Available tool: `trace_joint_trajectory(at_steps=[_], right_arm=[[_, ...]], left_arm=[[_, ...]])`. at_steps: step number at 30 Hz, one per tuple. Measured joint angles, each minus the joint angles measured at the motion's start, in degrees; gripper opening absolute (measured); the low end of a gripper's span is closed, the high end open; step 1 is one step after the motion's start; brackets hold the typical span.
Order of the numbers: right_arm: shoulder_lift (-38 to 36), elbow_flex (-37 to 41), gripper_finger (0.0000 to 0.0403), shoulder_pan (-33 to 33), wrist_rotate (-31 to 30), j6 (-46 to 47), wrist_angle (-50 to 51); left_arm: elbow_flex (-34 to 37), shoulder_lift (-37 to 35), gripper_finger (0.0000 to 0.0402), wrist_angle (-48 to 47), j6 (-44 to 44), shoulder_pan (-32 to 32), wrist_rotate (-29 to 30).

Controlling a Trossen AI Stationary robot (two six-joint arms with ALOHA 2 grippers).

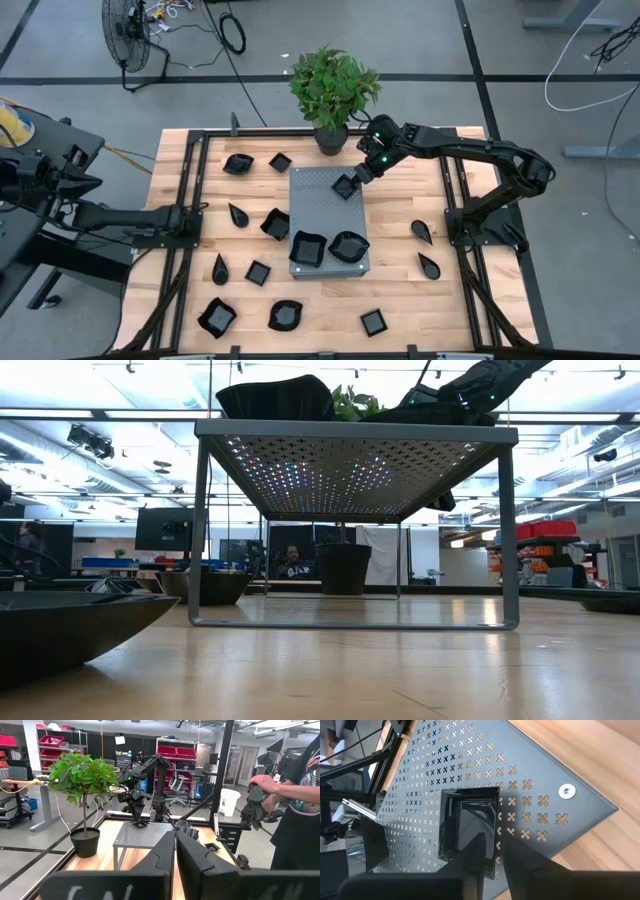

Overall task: Pick & Place Mini shaped plates
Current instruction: Put the black bowl on the shelf

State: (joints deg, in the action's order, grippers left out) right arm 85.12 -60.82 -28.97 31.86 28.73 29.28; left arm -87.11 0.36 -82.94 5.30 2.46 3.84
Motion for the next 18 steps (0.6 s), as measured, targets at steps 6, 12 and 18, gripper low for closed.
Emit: trace_joint_trajectory(at_steps=[6,12,18], right_arm=[[0.0,0.0,0.0087,0.0,0.0,0.2,0.1],[-0.4,0.0,0.0099,0.0,-0.1,-0.5,1.0],[-3.0,0.0,0.0107,-0.4,-3.3,-0.7,2.1]], left_arm=[[0.0,0.0,0.0023,0.0,0.0,0.0,0.0],[0.0,0.0,0.0023,0.0,0.0,0.0,0.0],[0.0,0.0,0.0023,0.0,0.0,0.0,0.0]])
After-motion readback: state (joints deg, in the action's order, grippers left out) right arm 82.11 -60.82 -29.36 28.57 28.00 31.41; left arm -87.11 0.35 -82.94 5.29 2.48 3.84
